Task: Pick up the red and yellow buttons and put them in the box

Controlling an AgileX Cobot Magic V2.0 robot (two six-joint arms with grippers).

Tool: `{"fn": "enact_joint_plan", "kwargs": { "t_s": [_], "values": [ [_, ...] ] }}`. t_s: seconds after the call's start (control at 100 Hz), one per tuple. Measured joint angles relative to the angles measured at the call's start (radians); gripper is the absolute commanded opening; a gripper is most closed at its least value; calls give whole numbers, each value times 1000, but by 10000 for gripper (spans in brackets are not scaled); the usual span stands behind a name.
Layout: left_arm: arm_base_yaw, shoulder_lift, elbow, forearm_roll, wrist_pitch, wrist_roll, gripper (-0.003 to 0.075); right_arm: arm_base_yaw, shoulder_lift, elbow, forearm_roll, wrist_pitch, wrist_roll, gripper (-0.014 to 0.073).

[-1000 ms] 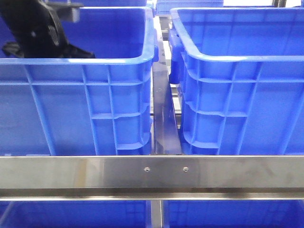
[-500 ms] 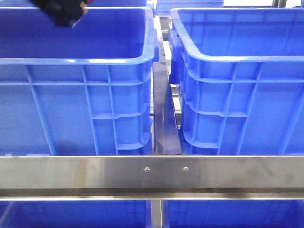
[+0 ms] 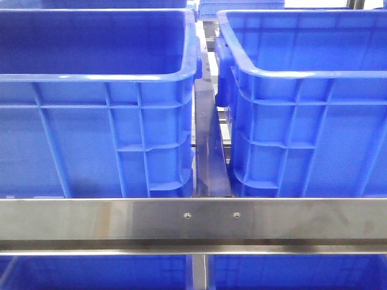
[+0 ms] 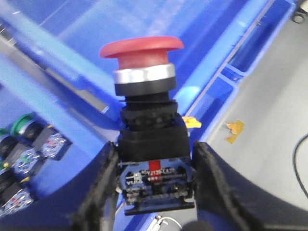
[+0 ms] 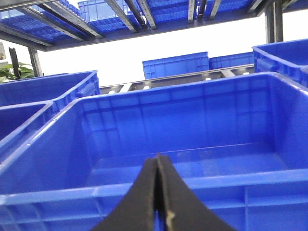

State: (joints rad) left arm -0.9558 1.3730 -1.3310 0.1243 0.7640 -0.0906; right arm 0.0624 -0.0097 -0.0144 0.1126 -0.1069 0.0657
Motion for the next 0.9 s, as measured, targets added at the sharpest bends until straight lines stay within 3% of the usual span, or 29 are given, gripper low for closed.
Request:
{"fn": "enact_joint_plan", "kwargs": {
  "t_s": [0.23, 0.47, 0.61, 0.81, 0.9],
  "values": [
    [-7, 4, 0, 10, -2, 0, -19, 0, 13, -276, 92, 391, 0, -68],
    [-8, 4, 0, 12, -2, 0, -19, 0, 263, -668, 119, 848, 0, -68],
    [-8, 4, 0, 12, -2, 0, -19, 0, 385, -786, 167, 930, 0, -68],
    [-8, 4, 0, 12, -2, 1, -19, 0, 473, -801, 227, 961, 0, -57],
    [-8, 4, 0, 12, -2, 1, -19, 0, 504, -801, 266, 973, 2, 24]
  ]
}}
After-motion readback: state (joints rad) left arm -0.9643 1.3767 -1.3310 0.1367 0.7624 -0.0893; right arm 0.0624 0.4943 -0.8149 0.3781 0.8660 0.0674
